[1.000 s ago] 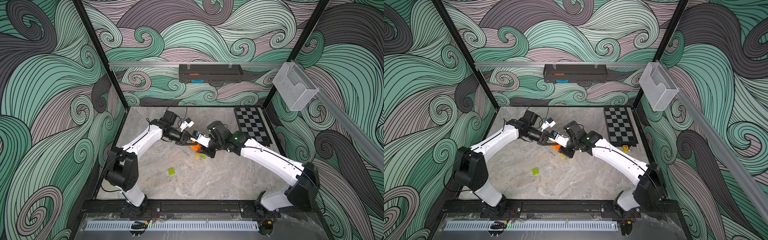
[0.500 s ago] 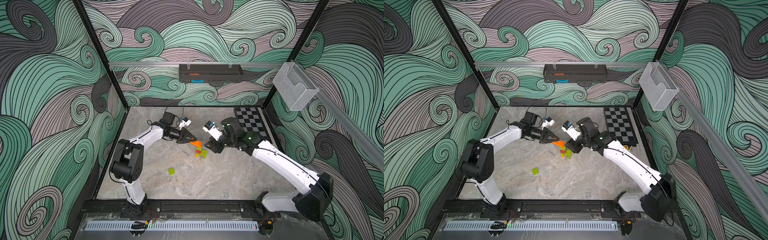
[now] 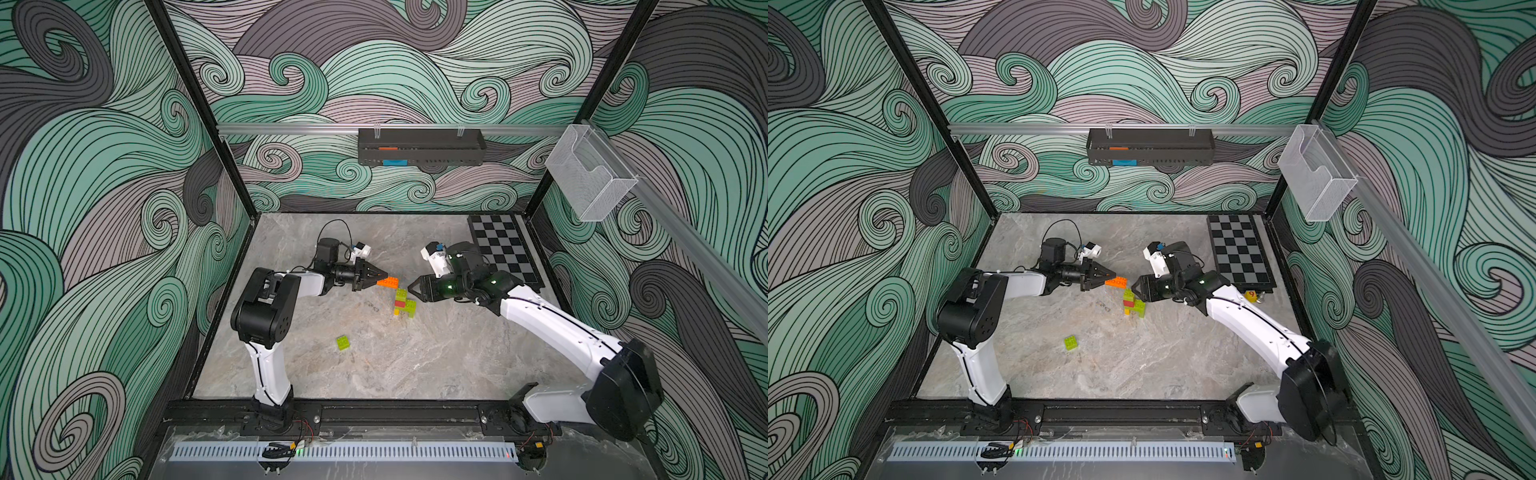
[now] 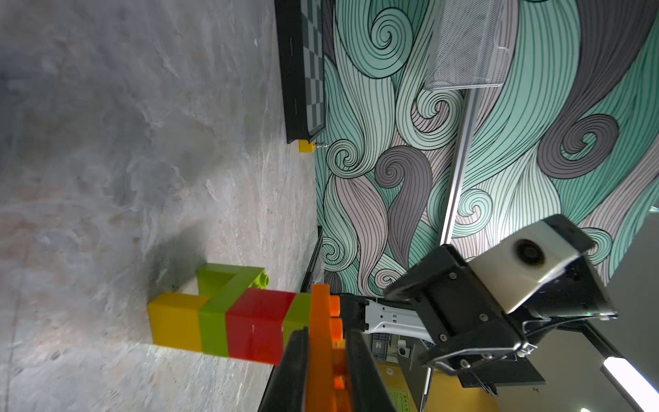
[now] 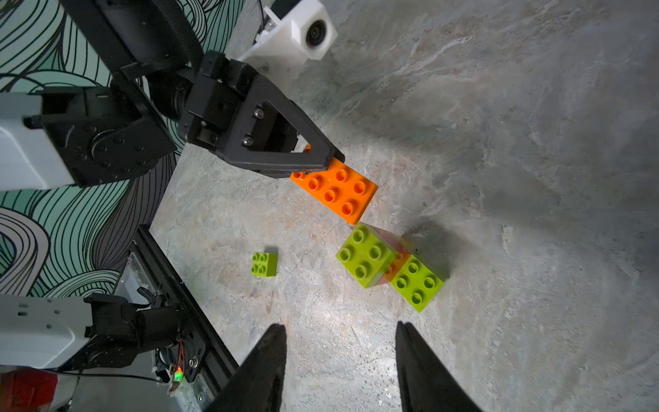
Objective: Assemble a giraffe with lego
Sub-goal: Assemble the lego brick with the lego brick.
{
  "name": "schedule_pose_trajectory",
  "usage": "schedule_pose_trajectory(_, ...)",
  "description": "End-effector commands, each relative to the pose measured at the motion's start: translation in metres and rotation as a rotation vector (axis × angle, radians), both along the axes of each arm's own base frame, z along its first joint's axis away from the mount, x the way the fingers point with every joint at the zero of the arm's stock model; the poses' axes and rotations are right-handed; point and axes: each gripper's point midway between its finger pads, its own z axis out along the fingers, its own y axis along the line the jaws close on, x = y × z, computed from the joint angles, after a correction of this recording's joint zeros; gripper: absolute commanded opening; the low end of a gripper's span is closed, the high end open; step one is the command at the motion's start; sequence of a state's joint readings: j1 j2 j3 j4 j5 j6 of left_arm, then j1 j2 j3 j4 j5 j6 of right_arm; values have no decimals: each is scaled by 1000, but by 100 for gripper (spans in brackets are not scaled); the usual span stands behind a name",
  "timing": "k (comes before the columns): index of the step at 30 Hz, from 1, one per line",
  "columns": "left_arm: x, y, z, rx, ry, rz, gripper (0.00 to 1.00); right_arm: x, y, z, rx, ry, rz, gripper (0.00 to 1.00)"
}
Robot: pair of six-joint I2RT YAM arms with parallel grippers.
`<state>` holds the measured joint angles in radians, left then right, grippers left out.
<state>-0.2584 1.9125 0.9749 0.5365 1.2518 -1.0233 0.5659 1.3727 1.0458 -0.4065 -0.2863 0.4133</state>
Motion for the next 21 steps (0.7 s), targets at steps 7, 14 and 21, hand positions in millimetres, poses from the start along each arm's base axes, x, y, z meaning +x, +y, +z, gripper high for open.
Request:
schedule_pose_trajectory(7, -16, -13, 35, -79, -91, -72, 0, 9, 17, -12, 109, 82, -47, 51)
schedule_pose_trajectory(14, -34, -25, 10, -23, -9, -121, 0, 7, 20, -8, 172, 111, -79, 52)
schedule_pose_trajectory(21, -34, -24, 1, -11, 17, -108, 0, 12, 12, -29, 98, 143, -131, 51)
